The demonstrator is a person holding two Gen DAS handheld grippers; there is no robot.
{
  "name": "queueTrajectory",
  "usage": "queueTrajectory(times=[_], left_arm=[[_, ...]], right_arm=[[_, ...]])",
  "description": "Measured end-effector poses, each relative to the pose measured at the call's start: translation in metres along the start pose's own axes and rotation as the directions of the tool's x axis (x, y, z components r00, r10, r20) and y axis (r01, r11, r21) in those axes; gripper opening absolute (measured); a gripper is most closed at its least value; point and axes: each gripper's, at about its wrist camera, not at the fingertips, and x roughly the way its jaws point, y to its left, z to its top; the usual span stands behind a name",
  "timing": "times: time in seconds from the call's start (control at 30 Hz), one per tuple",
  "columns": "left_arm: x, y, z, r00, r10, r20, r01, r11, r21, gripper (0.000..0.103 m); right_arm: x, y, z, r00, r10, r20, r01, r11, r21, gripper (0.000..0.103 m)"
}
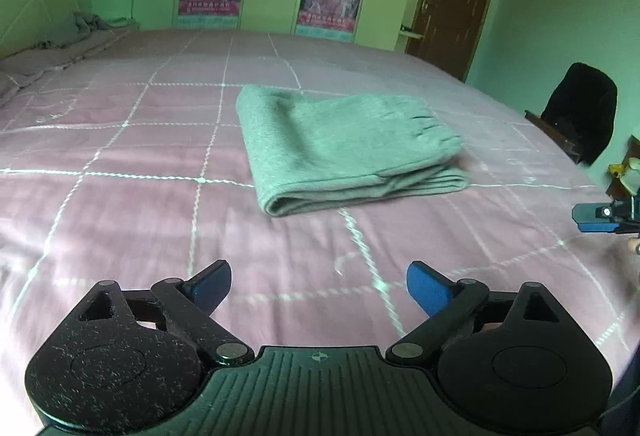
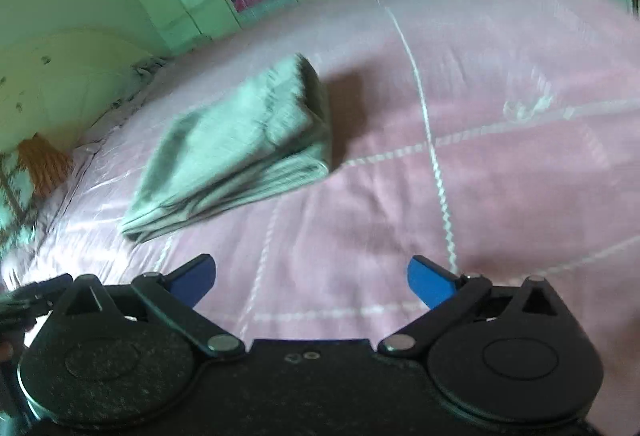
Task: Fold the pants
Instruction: 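Open both tools and withdraw them from the folded pants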
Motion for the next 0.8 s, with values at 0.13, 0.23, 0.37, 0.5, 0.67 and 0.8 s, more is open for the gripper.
queueTrajectory(times=[0.13,0.23,0.37,0.5,0.67,0.8], left_arm=[[-0.037,-0.023,-0.01,0.999,0.01,0.043,-0.011,1.0,0.003,0.095],[-0.059,-0.038,-0.019,0.999,-0.003,0.053,0.003,1.0,0.001,0.098],[-0.087,-0.058,-0.02,0.998,-0.02,0.066,0.016,0.998,0.062,0.1],[-0.115,-0.07,-0.009,0.993,-0.025,0.117,0.017,0.997,0.071,0.1],[-0.148,-0.087,-0.009,0.986,-0.012,0.168,-0.005,0.994,0.106,0.101],[-0.173,-0.093,-0.014,0.982,0.007,0.191,-0.027,0.994,0.103,0.101]], right_arm=[[-0.043,0.03,-0.021,0.997,-0.024,0.078,0.03,0.996,-0.081,0.103],[-0.068,0.044,-0.035,0.993,-0.032,0.111,0.043,0.995,-0.093,0.103],[-0.096,0.06,-0.054,0.99,-0.027,0.137,0.041,0.994,-0.102,0.103],[-0.118,0.076,-0.065,0.987,-0.038,0.158,0.056,0.992,-0.113,0.103],[-0.135,0.101,-0.068,0.982,-0.081,0.17,0.101,0.988,-0.116,0.103],[-0.152,0.13,-0.073,0.975,-0.091,0.201,0.127,0.977,-0.174,0.103]])
